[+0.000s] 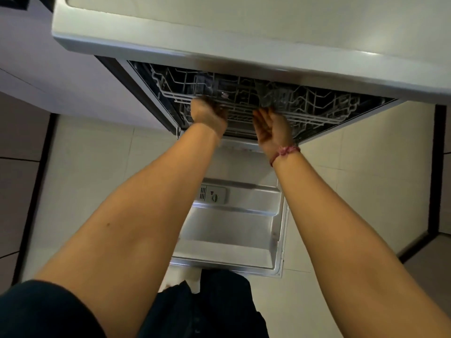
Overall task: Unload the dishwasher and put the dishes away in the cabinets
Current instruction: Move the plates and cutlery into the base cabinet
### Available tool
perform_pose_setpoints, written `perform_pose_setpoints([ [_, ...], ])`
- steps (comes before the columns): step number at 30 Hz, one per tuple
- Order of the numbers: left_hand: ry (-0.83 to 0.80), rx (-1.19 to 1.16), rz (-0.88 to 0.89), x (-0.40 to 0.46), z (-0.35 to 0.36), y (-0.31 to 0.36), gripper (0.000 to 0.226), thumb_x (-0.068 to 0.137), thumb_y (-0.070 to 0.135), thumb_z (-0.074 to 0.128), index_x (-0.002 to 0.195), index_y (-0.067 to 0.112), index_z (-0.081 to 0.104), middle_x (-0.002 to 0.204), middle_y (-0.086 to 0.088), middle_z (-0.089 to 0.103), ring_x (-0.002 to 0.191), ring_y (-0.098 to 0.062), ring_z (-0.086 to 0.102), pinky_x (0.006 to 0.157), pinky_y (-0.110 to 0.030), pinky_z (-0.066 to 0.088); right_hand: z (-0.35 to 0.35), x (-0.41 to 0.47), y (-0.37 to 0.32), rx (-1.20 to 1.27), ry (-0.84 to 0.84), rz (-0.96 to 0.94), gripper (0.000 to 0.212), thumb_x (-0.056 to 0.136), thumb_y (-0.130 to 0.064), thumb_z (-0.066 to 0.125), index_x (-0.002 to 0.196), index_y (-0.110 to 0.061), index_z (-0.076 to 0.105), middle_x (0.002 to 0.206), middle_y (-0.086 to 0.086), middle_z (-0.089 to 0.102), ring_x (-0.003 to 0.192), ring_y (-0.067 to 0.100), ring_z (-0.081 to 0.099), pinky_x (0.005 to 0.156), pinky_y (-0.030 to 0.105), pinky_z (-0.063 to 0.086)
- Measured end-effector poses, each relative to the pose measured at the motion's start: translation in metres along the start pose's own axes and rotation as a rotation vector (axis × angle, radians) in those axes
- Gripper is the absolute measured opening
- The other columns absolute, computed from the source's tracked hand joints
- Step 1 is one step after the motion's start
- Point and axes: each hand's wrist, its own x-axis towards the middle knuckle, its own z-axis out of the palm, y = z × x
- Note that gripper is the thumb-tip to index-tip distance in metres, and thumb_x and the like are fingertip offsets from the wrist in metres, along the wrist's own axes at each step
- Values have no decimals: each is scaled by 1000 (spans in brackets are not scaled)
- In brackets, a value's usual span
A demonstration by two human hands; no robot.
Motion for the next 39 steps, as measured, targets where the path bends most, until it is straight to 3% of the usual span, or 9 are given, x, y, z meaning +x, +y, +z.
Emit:
perform_pose_setpoints([
  [6, -117, -114, 3, 25, 15, 7, 33, 98, 16, 27, 67, 18, 38, 68, -3, 40, 59, -17, 35, 58, -30, 31, 3, 23, -6, -106, -78, -21, 20, 99, -12, 39, 110, -13, 56, 119, 4, 60, 103, 17, 61, 91, 29, 48],
  [10, -200, 9, 4, 36, -15, -3, 34, 98, 13, 23, 82, 18, 52, 62, -1, 51, 50, -16, 45, 51, -24, 37, -25, 28, -1, -289, -159, -32, 21, 97, -19, 48, 114, -26, 59, 114, -5, 66, 110, 11, 61, 98, 28, 46],
  [12, -176, 136, 2, 46, -39, -9, 37, 100, 19, 25, 121, 17, 56, 108, -7, 69, 96, -21, 68, 72, -19, 48, -43, 43, 4, -550, -86, -42, 22, 94, -21, 55, 114, -26, 61, 115, -7, 66, 108, 10, 62, 88, 24, 49],
  [14, -83, 281, 15, 56, -60, -17, 41, 101, 22, 30, 136, 13, 49, 136, -4, 56, 128, -18, 50, 92, -24, 44, -63, 68, 10, -965, 9, -93, 26, 93, -19, 56, 119, -18, 62, 109, -2, 64, 101, 13, 61, 79, 23, 45],
  [18, -17, 507, 26, 82, -95, -42, 39, 101, 22, 36, 137, 11, 46, 139, -4, 52, 130, -21, 46, 110, -37, 35, -89, 124, 24, -1775, -31, -110, 45, 94, -9, 46, 139, -9, 45, 129, 12, 54, 118, 26, 51, 94, 31, 43],
  [21, 3, 566, -9, 104, -114, -63, 39, 101, 21, 38, 138, 10, 44, 139, -6, 51, 130, -22, 47, 111, -38, 35, -86, 160, 38, -1917, -122, -206, 64, 92, 2, 44, 150, -11, 20, 157, 11, 19, 143, 29, 22, 117, 37, 24],
  [26, 14, 657, -32, 121, -133, -89, 36, 101, 16, 39, 136, 10, 48, 135, -7, 55, 126, -21, 51, 102, -32, 38, -86, 211, 52, -2165, -197, -204, 87, 87, 1, 52, 152, -15, -4, 159, 7, -13, 147, 28, -9, 119, 48, 9],
  [30, 4, 721, -33, 128, -151, -99, 35, 101, 12, 36, 133, 8, 51, 134, -8, 56, 124, -22, 53, 96, -30, 40, -96, 221, 57, -2210, -104, -193, 73, 92, -14, 51, 152, -20, 9, 160, 8, 4, 147, 30, 4, 118, 53, 8],
  [39, -56, 1135, 43, 113, -179, -120, 35, 97, 14, 49, 131, 13, 55, 131, -5, 57, 120, -21, 53, 105, -30, 39, -130, 177, 80, -2107, -39, -316, 29, 96, -23, 45, 116, -16, 65, 120, 17, 62, 111, 34, 57, 97, 40, 45],
])
